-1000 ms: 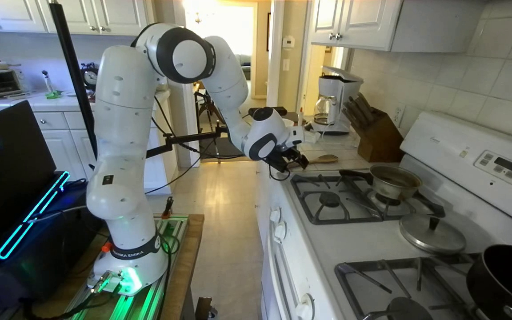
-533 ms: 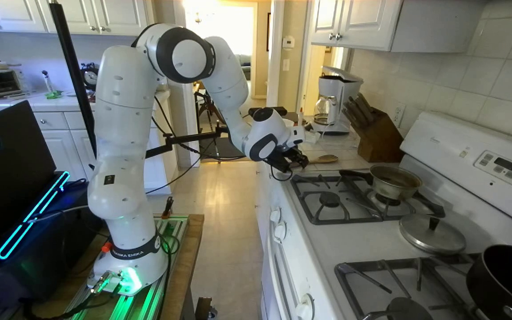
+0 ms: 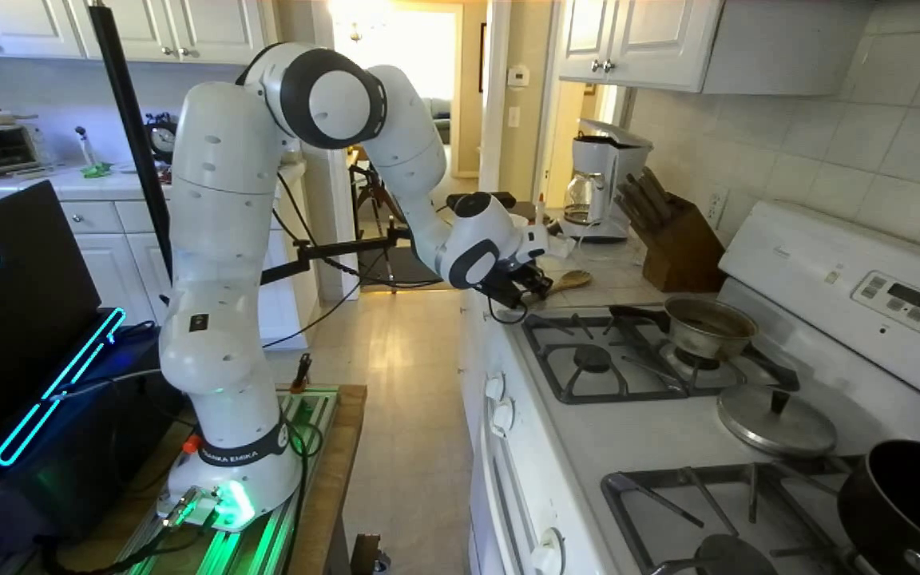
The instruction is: Use the wooden spoon to stir in the pot
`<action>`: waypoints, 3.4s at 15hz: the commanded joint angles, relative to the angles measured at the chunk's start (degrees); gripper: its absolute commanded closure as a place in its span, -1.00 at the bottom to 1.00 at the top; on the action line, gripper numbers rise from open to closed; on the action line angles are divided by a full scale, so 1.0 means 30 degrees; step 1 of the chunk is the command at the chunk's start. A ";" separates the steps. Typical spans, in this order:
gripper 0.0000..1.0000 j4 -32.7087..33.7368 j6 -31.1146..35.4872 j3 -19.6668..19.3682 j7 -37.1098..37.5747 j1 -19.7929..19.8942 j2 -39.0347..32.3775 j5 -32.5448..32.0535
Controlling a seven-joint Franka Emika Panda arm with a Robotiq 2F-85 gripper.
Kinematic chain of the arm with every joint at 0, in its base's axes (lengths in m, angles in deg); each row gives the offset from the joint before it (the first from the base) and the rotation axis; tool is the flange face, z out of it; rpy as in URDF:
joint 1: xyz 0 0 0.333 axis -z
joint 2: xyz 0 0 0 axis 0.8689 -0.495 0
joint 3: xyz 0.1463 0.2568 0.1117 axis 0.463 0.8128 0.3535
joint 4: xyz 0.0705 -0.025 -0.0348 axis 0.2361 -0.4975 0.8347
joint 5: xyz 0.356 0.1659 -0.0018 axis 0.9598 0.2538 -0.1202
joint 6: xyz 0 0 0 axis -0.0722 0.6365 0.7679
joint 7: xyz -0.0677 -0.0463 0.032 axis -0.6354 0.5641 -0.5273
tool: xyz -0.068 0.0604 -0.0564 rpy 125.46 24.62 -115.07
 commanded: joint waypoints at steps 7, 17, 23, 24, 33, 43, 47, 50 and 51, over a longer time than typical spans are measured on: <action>0.87 0.0095 -0.2678 0.0426 0.1972 0.1175 0.3209 0.0157; 0.87 -0.0656 -0.8783 -0.0625 -0.0999 0.2221 0.8764 0.5463; 0.87 -0.0423 -1.0723 -0.3674 -0.3901 0.2209 0.9841 0.6480; 0.87 -0.0356 -1.0768 -0.4093 -0.4394 0.2092 0.9758 0.6579; 0.87 -0.0095 -1.0600 -0.4323 -0.4292 0.2038 0.9319 0.6088; 0.87 0.4634 -1.2603 -0.3756 -0.7532 0.4091 0.6174 -0.1851; 0.87 0.6564 -1.3415 -0.3295 -0.8304 0.4659 0.4587 -0.4535; 0.87 0.7717 -1.3806 -0.3132 -0.8794 0.4926 0.3766 -0.6207; 0.87 0.8027 -1.3774 -0.3156 -0.8723 0.5005 0.3534 -0.6936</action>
